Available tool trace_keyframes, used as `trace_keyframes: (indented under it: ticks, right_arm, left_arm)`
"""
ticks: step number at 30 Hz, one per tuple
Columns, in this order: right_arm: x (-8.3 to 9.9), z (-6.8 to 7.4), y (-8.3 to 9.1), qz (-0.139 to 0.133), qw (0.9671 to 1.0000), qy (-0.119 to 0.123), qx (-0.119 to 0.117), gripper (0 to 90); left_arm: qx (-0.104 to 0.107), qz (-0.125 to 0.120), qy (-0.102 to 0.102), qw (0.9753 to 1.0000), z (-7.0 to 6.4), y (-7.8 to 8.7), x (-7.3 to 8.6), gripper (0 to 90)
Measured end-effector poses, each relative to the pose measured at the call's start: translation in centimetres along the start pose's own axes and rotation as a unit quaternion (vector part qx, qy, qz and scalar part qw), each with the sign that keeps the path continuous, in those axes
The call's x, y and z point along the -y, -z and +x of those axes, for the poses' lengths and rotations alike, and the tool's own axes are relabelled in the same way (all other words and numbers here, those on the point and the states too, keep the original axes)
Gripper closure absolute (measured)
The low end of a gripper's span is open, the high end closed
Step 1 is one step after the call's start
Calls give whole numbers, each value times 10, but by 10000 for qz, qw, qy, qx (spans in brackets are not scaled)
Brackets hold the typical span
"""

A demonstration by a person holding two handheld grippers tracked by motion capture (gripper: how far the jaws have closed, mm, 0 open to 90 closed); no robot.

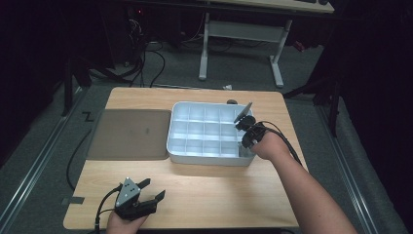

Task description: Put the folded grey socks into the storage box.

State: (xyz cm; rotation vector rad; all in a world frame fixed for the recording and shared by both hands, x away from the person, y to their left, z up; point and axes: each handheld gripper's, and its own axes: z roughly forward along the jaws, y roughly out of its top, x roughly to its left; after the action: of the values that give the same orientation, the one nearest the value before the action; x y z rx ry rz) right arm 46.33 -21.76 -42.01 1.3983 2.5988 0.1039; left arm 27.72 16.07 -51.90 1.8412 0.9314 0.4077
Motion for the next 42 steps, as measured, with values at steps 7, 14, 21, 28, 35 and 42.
trace_keyframes:
  ticks: [7,14,21,28,35,42]
  right_arm:
    - [-7,0,-21,140,9997,167,146,900]
    - [-12,3,-40,436,9987,200,157,900]
    - [-9,3,-30,295,9995,137,57,872]
    - [9,3,-3,153,9999,1,-40,872]
    - [21,3,-23,492,9986,-188,-11,874]
    - [21,2,-35,596,9977,-301,-146,900]
  left_arm:
    - [14,-3,21,10000,0,0,0,302]
    - [35,17,4,10000,-1,-1,0,301]
    - [35,15,1,10000,0,-1,0,301]
    - [37,39,-26,10000,-1,-2,0,302]
    - [30,27,-8,10000,-2,-2,0,301]
    - [29,39,9,10000,0,-2,0,301]
